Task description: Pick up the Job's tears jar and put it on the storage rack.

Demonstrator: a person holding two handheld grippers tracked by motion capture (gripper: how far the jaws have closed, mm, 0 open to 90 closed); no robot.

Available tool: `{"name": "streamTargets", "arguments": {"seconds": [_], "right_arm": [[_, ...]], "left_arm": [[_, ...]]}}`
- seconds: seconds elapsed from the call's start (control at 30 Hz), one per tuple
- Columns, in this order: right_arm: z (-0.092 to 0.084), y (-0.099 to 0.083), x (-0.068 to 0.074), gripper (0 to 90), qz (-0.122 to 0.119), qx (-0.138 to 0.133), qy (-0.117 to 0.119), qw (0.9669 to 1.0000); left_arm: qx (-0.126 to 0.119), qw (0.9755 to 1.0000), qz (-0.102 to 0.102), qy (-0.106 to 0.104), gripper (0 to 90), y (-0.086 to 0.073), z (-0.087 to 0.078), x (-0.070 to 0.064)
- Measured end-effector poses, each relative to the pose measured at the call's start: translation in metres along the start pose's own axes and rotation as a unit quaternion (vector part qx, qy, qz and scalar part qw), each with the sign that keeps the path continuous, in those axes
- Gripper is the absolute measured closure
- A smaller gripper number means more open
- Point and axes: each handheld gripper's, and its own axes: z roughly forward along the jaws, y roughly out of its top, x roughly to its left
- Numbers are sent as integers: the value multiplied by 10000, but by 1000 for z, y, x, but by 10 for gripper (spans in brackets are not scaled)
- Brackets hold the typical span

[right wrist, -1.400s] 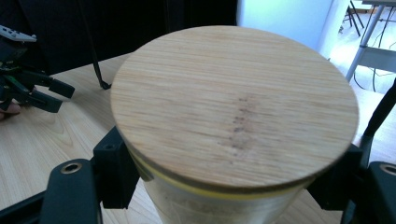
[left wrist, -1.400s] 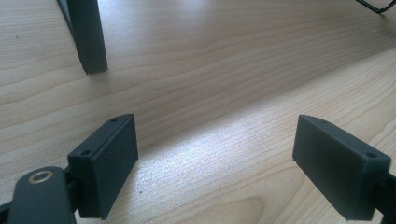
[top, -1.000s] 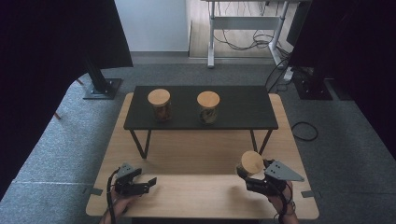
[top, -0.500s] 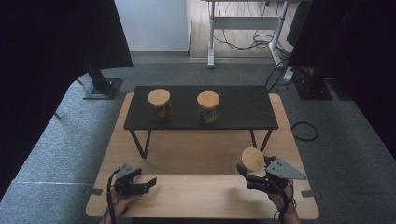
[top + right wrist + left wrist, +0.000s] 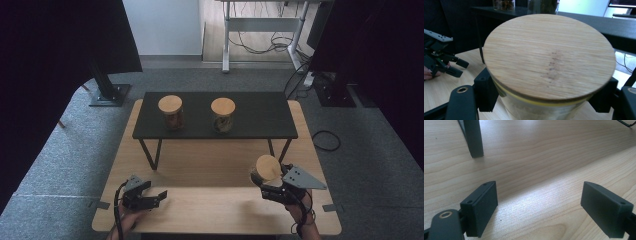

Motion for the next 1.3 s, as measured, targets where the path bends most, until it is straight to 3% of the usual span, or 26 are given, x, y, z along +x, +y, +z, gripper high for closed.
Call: {"name": "streamTargets", "arguments": {"seconds": [0.27, 0.53, 0.83, 1.3], "right_arm": [[-2, 12, -7, 248, -67, -63, -78, 9999], [-4, 22, -10, 248, 46, -182, 6, 9998], [-4, 35, -11, 248, -109, -205, 15, 9997], [-4, 47, -12, 248, -155, -269, 75, 9995]], "left_arm": [[2, 10000, 17, 6, 135, -1, -1, 0], [7, 10000, 0, 22, 135, -1, -1, -1], [10, 10000, -9, 40, 134, -2, -2, -1], [4, 10000, -25, 43, 133, -2, -2, -1]]}}
